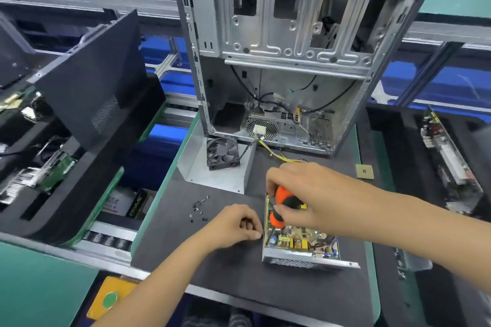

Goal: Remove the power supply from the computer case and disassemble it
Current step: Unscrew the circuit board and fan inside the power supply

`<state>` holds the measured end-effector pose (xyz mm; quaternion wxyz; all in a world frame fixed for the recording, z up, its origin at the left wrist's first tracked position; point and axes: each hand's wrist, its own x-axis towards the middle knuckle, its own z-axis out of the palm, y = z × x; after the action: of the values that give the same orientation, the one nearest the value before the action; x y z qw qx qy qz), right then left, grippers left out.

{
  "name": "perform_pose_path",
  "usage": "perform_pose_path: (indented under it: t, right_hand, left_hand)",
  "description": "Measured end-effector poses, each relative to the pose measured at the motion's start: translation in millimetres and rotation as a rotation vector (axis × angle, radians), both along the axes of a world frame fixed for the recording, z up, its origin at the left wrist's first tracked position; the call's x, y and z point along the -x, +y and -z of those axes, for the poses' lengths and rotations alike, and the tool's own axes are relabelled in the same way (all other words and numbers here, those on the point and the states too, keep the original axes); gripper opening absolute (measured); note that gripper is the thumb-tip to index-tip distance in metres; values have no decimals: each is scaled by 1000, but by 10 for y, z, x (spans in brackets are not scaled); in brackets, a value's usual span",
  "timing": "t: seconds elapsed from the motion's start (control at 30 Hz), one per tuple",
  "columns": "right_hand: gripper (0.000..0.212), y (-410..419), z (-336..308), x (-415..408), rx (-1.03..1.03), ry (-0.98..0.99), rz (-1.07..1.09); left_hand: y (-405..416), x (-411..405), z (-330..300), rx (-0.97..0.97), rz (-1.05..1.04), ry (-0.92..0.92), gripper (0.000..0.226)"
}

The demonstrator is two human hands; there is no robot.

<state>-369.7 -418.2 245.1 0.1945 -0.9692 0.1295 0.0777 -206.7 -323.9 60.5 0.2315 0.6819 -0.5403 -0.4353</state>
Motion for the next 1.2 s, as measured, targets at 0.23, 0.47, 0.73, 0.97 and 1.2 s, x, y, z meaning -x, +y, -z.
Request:
perform_pose_path:
  t: [0.23, 0.47, 0.73, 0.97, 1.2]
  right_hand:
    - [15, 66, 200, 35, 69, 32, -5]
    - [17, 94, 291, 20, 173, 18, -37]
    - [18, 129, 255, 18, 203, 19, -81]
    - [16, 133, 258, -9, 197, 34, -86]
    - [32, 212, 270, -38, 471, 143, -163]
  left_hand:
    - [152, 157, 82, 160, -111, 52, 15]
    - [187, 215, 145, 201, -128, 72, 23]
    - [201, 194, 213, 204, -120, 108, 13]
    - [208, 199, 262, 215, -129, 96, 10]
    - [192, 159, 162, 201, -151, 146, 10]
